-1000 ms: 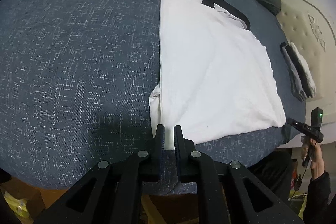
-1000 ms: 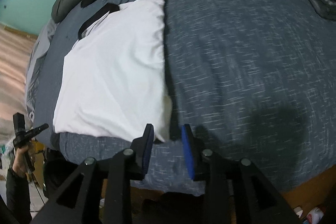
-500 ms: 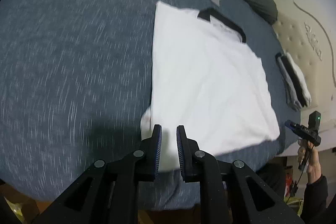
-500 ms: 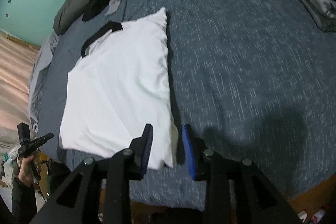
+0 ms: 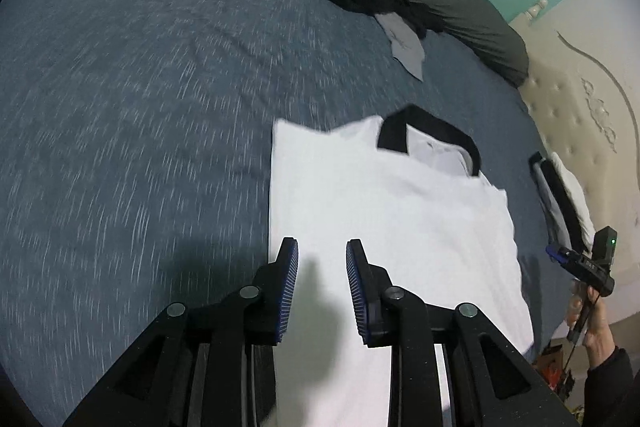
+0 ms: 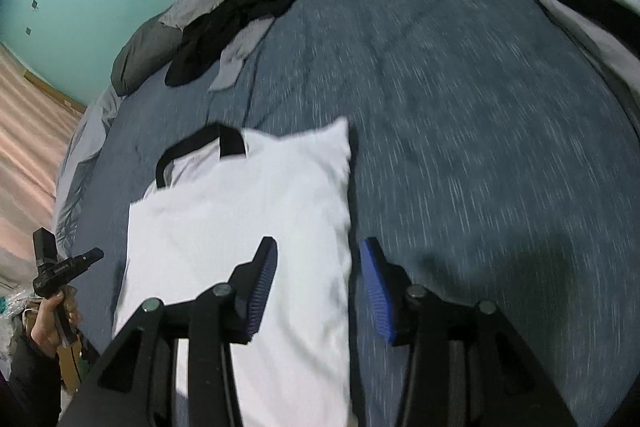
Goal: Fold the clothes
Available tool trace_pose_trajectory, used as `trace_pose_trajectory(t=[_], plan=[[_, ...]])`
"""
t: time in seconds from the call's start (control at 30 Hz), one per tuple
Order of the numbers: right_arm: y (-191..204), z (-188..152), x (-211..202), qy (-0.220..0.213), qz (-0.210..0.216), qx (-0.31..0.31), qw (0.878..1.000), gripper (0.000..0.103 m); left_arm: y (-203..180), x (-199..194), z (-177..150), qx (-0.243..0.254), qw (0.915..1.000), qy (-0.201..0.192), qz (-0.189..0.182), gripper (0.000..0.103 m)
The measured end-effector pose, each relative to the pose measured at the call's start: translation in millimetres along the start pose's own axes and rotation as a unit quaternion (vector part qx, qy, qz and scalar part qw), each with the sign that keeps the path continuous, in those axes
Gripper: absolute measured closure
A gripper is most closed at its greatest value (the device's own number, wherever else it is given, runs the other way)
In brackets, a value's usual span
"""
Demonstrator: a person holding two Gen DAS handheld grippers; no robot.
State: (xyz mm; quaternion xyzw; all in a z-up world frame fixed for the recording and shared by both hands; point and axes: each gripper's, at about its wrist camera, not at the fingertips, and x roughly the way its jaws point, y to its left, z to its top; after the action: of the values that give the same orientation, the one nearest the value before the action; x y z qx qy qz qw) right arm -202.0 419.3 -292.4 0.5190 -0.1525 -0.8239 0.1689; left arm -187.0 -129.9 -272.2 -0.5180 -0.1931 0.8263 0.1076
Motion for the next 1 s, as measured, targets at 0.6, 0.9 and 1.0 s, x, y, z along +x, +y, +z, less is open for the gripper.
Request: trace_pose_trajectory(t=[0.6,0.9,1.0], plan=[[-19,75,110,0.008,-0.016,-0.014,1.0,0.054,20,72,61,0.007,1.0,0.002,-0.006,0.072],[-19,77,135,0.011,-0.009,-0.039,0.999,0.079,20,77,63,0.02,0.9996,-0.001,-0.021,0.095],[-18,75,136,0.008,-0.015,-0.051,0.999,0.094,18,73,64,0.023,0.9995,-0.003,-0.021,0.098]])
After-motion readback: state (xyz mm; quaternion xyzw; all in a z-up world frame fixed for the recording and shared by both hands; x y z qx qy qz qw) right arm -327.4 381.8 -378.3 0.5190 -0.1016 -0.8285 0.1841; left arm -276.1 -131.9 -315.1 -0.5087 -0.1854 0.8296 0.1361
